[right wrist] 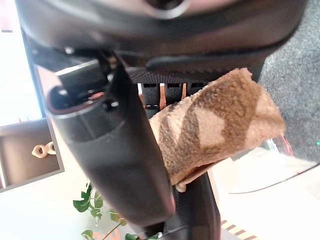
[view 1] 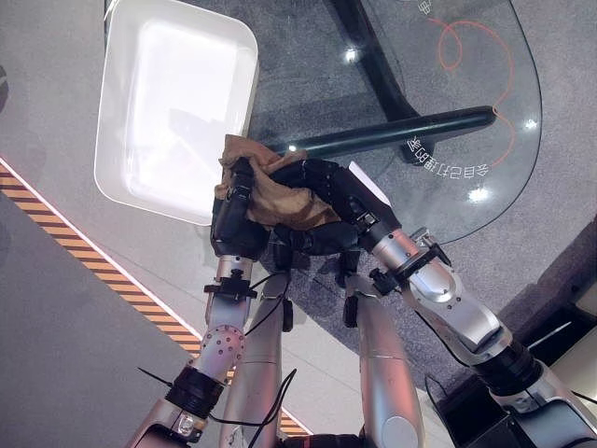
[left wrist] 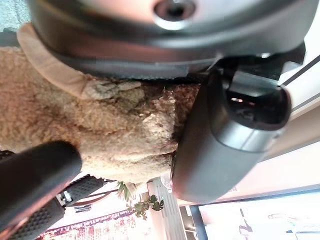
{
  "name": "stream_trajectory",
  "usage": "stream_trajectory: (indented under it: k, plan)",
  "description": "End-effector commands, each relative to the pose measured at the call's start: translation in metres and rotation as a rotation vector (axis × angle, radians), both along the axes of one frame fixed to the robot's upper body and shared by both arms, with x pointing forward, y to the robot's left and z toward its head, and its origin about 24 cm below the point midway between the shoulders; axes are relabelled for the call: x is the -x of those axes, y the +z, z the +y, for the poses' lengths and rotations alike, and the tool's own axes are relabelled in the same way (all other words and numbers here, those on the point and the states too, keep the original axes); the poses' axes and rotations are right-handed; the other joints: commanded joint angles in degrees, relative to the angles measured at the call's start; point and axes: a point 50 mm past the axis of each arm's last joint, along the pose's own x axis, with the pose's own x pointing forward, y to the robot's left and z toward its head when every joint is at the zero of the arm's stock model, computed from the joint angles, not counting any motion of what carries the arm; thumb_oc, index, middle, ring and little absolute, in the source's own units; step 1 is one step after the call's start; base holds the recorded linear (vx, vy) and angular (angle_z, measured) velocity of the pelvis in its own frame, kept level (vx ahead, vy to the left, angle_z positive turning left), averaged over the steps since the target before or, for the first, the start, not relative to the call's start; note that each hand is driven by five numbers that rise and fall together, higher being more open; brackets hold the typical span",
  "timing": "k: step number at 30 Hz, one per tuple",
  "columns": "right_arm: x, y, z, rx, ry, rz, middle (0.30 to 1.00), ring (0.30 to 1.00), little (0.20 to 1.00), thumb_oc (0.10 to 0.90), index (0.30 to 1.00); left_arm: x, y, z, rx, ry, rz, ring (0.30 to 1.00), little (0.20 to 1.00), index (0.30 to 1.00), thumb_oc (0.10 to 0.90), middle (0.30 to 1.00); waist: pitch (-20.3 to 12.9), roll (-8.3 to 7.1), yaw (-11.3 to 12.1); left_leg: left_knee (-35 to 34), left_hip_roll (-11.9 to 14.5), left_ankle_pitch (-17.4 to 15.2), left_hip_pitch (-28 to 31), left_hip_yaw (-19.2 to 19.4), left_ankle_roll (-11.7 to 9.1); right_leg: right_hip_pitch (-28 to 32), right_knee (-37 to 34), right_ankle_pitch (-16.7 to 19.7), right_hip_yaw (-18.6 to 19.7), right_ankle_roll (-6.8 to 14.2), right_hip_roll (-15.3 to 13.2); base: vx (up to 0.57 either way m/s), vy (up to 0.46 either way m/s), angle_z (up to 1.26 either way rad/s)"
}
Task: Wipe the table with a cloth and put it in the basket.
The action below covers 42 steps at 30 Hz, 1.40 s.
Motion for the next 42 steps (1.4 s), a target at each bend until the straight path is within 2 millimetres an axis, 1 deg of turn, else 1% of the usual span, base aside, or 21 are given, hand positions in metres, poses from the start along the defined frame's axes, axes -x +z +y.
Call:
stream_trajectory:
  k: [1,5,10,21,30,33,37,42]
  plan:
    - [0.039,0.077,0.004,-0.315,0.225,-0.345,0.9,0.9,0.9,0.8,0.9,0.029,0.038,-0.025,0.015,-0.155,-0.307,0.3,0.2,0.3,0.1,0.3,-1.53,-0.36,1.38,-0.89,-3.29,-5.69,4.14,1.86,2.28,1.18,-2.93,2.74,2.17,1.86,4.91,0.0,0.0,0.0]
    - [0.048,0.089,-0.004,-0.386,0.282,-0.413,0.9,0.9,0.9,0.8,0.9,0.03,0.036,-0.022,0.019,-0.146,-0.306,0.3,0.2,0.3,0.1,0.3,-1.53,-0.57,1.19,-1.23,-3.11,-5.89,4.8,2.0,2.34,1.7,-3.11,2.74,2.32,1.93,5.12,0.0,0.0,0.0]
    - [0.059,0.098,-0.015,-0.489,0.365,-0.483,0.9,0.9,0.9,0.8,0.9,0.031,0.031,-0.018,0.019,-0.137,-0.304,0.3,0.2,0.3,0.1,0.3,-1.53,-0.77,0.99,-1.19,-2.97,-6.09,5.2,2.1,2.37,2.13,-3.12,2.78,2.43,1.91,5.31,0.0,0.0,0.0]
    - [0.076,0.103,-0.026,-0.667,0.513,-0.592,0.9,0.9,0.9,0.8,0.9,0.032,0.029,-0.017,0.028,-0.134,-0.306,0.3,0.2,0.3,0.1,0.3,-1.53,-0.53,0.74,-1.22,-2.98,-6.49,5.8,2.39,2.32,2.93,-3.64,2.56,2.76,1.64,5.29,0.0,0.001,0.0]
    - [0.076,0.1,-0.032,-0.691,0.474,-0.621,0.9,0.9,0.9,0.8,0.9,0.033,0.031,-0.017,0.034,-0.123,-0.312,0.3,0.2,0.3,0.1,0.3,-1.53,-0.37,0.61,-1.05,-3.05,-6.52,5.53,2.59,2.26,2.95,-3.83,2.44,2.71,1.41,5.14,0.0,0.0,0.0]
    - [0.075,0.098,-0.034,-0.706,0.463,-0.618,0.9,0.9,0.9,0.8,0.9,0.034,0.032,-0.013,0.039,-0.099,-0.329,0.3,0.2,0.3,0.1,0.3,-1.53,-0.35,0.61,-1.04,-3.01,-6.56,5.62,2.63,2.24,3.1,-3.82,2.34,2.71,1.34,5.12,0.01,-0.011,-0.07]
    - [0.072,0.095,-0.036,-0.724,0.438,-0.598,0.9,0.9,0.9,0.8,0.9,0.034,0.04,-0.007,0.044,-0.06,-0.372,0.3,0.2,0.3,0.1,0.3,-1.53,-0.36,0.55,-1.0,-3.0,-6.65,5.86,2.72,2.25,3.31,-3.8,2.21,2.69,1.32,5.08,0.01,-0.013,-0.04]
    - [0.069,0.089,-0.038,-0.734,0.408,-0.55,0.9,0.9,0.9,0.8,0.9,0.036,0.053,0.006,0.024,0.028,-0.44,0.3,0.2,0.3,0.1,0.3,-1.53,-0.04,0.51,-0.77,-3.05,-6.72,6.29,2.78,2.15,3.61,-3.41,1.79,2.68,1.18,5.05,0.0,0.0,0.0]
